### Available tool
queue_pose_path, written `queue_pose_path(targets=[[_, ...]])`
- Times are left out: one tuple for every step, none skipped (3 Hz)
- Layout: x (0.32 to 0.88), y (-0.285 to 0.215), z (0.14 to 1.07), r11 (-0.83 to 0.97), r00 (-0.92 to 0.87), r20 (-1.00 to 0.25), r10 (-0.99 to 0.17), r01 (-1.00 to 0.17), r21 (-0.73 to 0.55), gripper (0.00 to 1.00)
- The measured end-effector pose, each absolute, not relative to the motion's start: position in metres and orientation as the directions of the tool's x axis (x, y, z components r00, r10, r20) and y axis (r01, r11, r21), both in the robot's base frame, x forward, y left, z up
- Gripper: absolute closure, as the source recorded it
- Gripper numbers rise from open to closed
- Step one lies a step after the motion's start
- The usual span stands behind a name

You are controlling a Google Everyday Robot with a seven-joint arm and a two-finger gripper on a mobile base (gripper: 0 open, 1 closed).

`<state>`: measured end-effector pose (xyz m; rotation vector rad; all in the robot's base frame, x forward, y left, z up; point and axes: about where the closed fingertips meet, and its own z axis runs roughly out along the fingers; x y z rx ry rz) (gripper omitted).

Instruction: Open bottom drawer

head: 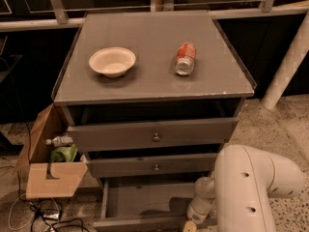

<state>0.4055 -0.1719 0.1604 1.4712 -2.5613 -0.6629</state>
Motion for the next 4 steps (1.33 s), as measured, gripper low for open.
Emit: queue_pose_path(targets=[[0.4066, -0.1716, 0.1607, 0.434, -0.523, -0.116, -0.845, -0.795, 0.425, 0.00], [0.4073, -0.1714, 0.1612, 0.434, -0.523, -0.115, -0.845, -0.795, 0.425, 0.00], [0.4050, -0.1755, 0.1680, 0.438, -0.531, -0.110, -0.840, -0.784, 0.440, 0.00], [0.4103, -0.1709, 0.1674, 0.426, -0.523, -0.117, -0.845, -0.788, 0.445, 0.00]])
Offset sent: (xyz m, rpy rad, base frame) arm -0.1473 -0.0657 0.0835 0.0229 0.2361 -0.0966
